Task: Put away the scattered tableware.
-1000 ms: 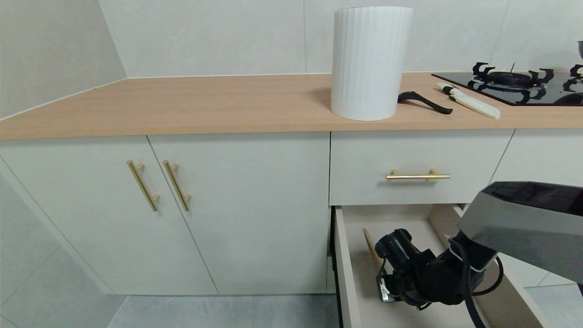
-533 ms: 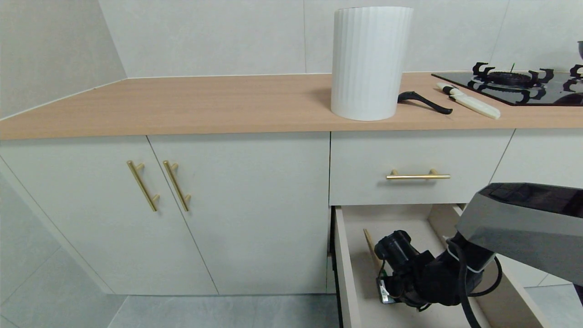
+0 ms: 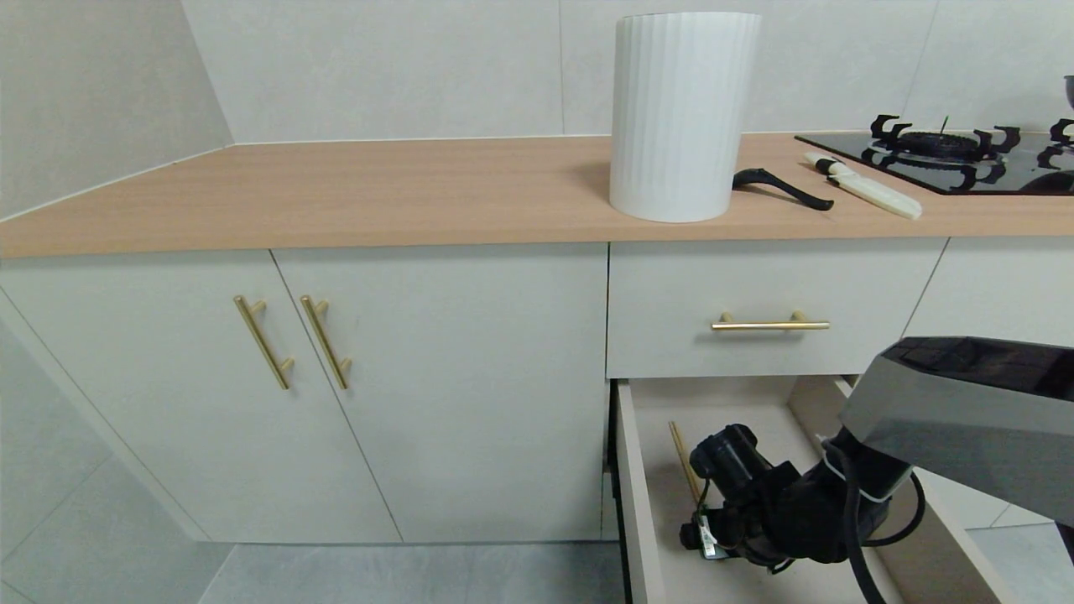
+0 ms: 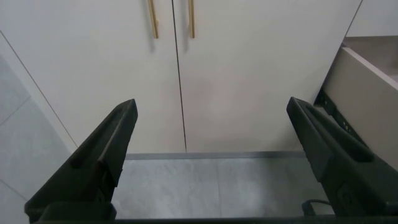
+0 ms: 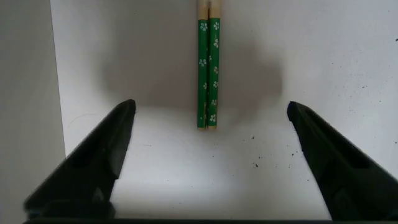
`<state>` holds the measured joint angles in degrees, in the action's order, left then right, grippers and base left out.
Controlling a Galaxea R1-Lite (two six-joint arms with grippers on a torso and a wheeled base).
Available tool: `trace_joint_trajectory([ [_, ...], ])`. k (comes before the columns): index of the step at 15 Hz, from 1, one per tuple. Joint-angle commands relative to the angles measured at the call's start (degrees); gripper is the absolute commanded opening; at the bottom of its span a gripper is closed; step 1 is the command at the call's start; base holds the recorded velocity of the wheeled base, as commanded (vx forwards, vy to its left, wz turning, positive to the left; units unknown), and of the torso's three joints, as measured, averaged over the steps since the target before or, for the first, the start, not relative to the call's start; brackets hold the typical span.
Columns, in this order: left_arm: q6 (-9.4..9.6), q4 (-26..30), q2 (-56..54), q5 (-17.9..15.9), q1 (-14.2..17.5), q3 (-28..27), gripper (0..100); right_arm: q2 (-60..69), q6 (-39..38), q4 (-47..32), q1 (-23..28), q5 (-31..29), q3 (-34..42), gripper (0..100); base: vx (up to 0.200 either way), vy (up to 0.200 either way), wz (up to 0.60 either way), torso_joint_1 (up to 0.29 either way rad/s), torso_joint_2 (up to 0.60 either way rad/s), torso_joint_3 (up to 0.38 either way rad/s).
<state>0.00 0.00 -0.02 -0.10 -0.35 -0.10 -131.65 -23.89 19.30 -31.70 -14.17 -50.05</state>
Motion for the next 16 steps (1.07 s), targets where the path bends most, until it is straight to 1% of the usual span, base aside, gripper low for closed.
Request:
trace_joint_trajectory([
  [1,0.00,0.00,0.02,0.01,0.00,0.01,100,0.78,-0.10,0.04,-0.03,0.02,0.13,100,0.000,0.000,0.00,0.000,0.00,0.000],
  [3,0.00,0.00,0.02,0.01,0.00,0.01,100,3.77,0.08,-0.23,0.05,0.02,0.40,100,0.000,0.000,0.00,0.000,0.00,0.000],
  [5,0.00,0.00,0.02,0.01,0.00,0.01,100,10.62,0.34,-1.28,0.05,0.02,0.84,100,0.000,0.000,0.00,0.000,0.00,0.000],
  [7,0.00,0.00,0.02,0.01,0.00,0.01,100,17.83,0.69,-5.24,0.14,0.02,1.01,100,0.000,0.000,0.00,0.000,0.00,0.000],
  [9,0.00,0.00,0.02,0.01,0.00,0.01,100,23.80,1.48,-6.99,0.67,0.02,1.54,100,0.000,0.000,0.00,0.000,0.00,0.000],
  [11,0.00,0.00,0.02,0.01,0.00,0.01,100,28.46,5.35,-6.82,2.69,0.02,2.59,100,0.000,0.000,0.00,0.000,0.00,0.000],
  [14,0.00,0.00,0.02,0.01,0.00,0.01,100,33.21,6.49,-6.64,4.98,0.10,2.77,100,0.000,0.000,0.00,0.000,0.00,0.000],
  [16,0.00,0.00,0.02,0.01,0.00,0.01,100,36.02,8.69,-6.64,6.56,0.10,3.12,100,0.000,0.000,0.00,0.000,0.00,0.000],
])
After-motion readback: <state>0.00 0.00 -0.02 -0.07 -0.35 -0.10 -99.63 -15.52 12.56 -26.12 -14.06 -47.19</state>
